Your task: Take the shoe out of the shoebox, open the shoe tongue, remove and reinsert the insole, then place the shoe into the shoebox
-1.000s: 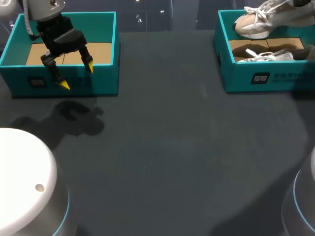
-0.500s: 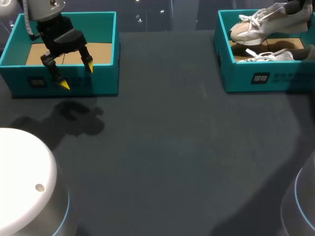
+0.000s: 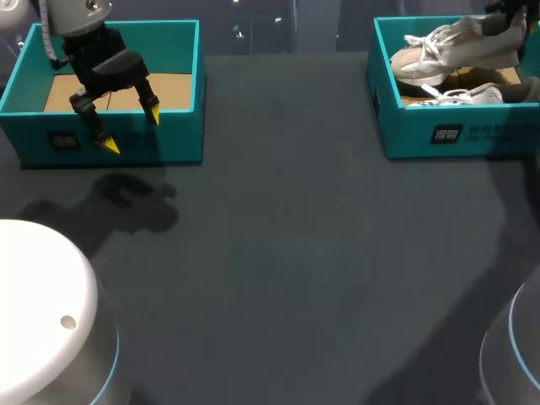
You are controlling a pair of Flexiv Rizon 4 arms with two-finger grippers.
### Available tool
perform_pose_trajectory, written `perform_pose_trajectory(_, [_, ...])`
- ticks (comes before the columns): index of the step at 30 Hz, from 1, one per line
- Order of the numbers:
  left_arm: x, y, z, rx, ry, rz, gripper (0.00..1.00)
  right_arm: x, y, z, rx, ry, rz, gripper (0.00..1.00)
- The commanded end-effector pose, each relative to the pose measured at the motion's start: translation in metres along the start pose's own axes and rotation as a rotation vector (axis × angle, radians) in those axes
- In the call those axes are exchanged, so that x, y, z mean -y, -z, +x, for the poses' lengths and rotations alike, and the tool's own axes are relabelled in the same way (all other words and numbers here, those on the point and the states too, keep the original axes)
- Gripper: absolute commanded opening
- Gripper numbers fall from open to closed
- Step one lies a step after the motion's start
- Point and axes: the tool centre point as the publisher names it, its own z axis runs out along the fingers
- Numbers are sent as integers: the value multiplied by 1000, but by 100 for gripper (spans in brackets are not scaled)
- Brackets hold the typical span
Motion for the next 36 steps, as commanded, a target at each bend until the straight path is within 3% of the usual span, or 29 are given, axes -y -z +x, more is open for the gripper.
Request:
perform_pose_trajectory(1, [0, 0, 0, -1, -1, -2, 100, -7, -16, 4, -32, 0, 7, 0])
perform_pose_trajectory(31, [0, 0, 0, -1, -1, -2, 100, -4, -60, 25, -90, 29, 62, 0])
perform_pose_trajectory(32, [0, 0, 0, -1, -1, -2, 100, -4, -60, 25, -93, 30, 63, 2])
perform_pose_trajectory(34, [0, 0, 0, -1, -1, -2, 100, -3, -61, 26, -96, 32, 67, 16])
perform_pose_trajectory(36, [0, 0, 0, -1, -1, -2, 100, -1, -62, 27, -100, 34, 71, 24])
